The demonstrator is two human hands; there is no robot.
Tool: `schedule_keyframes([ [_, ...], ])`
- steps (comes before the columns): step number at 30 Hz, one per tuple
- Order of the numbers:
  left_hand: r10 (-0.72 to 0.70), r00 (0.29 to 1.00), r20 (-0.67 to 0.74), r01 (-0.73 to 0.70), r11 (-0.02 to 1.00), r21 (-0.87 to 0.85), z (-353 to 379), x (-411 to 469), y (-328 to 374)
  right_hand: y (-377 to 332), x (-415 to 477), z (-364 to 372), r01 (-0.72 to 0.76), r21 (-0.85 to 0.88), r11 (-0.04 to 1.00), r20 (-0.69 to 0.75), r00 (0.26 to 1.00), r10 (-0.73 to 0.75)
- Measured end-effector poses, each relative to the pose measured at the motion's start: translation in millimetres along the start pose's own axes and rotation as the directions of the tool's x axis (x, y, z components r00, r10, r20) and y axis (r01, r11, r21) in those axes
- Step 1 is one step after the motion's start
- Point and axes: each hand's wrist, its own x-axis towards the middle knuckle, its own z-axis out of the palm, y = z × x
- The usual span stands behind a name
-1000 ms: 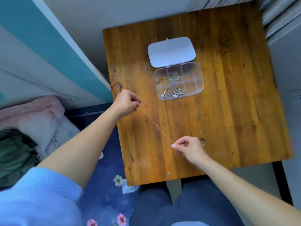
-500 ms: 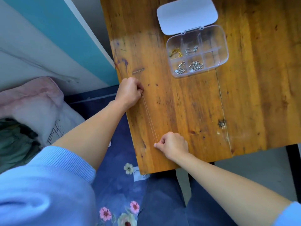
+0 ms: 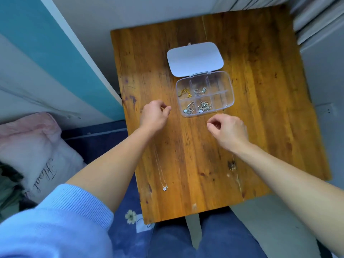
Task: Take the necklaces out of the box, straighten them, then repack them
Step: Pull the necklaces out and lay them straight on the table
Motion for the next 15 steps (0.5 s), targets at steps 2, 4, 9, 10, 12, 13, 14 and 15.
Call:
schedule_keyframes([
  [2,-0.059,0.998,0.029,0.062,0.988,-0.141,5.3,9.4,13.6,2.5,28.6,-15.2,0.081,-0.037,0.996,-0.049,0.995,-0.082],
  [4,-0.124,0.989,0.078,0.141,0.950,-0.280,11.8,18.2,24.2,1.4,52.1,-18.6,0.189,-0.139,0.972,-0.001,0.982,-0.191],
  [9,-0.232,0.966,0.112,0.258,0.883,-0.392,26.0,24.3,33.1,-9.6,83.5,1.8,0.410,-0.379,0.830,0.271,0.906,-0.324],
  [10,-0.243,0.964,0.109,0.267,0.879,-0.395,27.4,24.0,32.2,-9.3,85.6,5.6,0.416,-0.381,0.826,0.279,0.903,-0.326],
  [12,-0.262,0.959,0.106,0.282,0.865,-0.414,28.4,23.3,31.6,-5.4,89.0,11.3,0.433,-0.408,0.804,0.299,0.895,-0.331],
  [13,-0.270,0.957,0.104,0.288,0.858,-0.425,28.9,22.9,32.1,-2.8,89.9,13.4,0.442,-0.412,0.797,0.311,0.890,-0.333],
  [14,-0.276,0.956,0.097,0.290,0.854,-0.431,29.6,22.2,32.7,-0.3,90.6,14.7,0.446,-0.400,0.801,0.319,0.887,-0.335],
  [15,-0.279,0.957,0.082,0.287,0.854,-0.435,30.7,21.1,33.7,1.5,92.0,15.1,0.448,-0.374,0.812,0.318,0.885,-0.341],
])
